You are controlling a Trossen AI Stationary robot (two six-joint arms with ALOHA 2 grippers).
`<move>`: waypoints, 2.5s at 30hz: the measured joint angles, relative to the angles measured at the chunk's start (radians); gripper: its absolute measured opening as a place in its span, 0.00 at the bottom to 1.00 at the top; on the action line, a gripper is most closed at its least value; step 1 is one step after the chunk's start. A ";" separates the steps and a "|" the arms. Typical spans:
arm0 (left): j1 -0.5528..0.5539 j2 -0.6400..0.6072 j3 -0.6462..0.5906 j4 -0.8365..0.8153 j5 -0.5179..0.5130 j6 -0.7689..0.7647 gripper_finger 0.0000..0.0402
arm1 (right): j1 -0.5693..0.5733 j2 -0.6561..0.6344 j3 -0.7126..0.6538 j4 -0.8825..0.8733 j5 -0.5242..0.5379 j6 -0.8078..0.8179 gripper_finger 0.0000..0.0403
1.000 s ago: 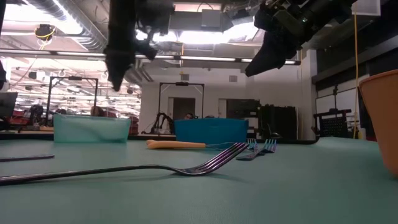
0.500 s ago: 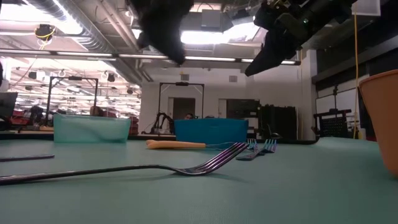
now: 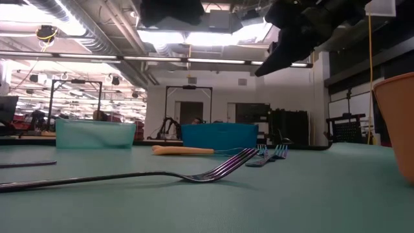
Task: Sort silverware by color (type)
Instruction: Put the purple fork into the blue bin
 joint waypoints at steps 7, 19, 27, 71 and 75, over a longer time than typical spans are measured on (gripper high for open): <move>-0.067 0.000 0.000 0.000 -0.003 -0.009 0.18 | 0.000 0.000 0.000 -0.002 -0.100 -0.098 0.26; -0.113 0.000 0.000 0.000 -0.107 -0.009 0.18 | 0.000 0.001 0.000 -0.081 -0.148 -0.177 0.26; -0.112 0.000 0.000 0.000 -0.129 -0.006 0.18 | 0.000 0.093 0.001 -0.090 -0.148 -0.178 0.26; -0.112 0.000 0.000 -0.001 -0.131 -0.005 0.18 | 0.000 0.364 0.000 -0.039 -0.085 -0.488 0.26; -0.112 0.000 0.000 -0.001 -0.131 -0.005 0.18 | 0.000 0.412 0.000 -0.044 -0.085 -0.489 0.26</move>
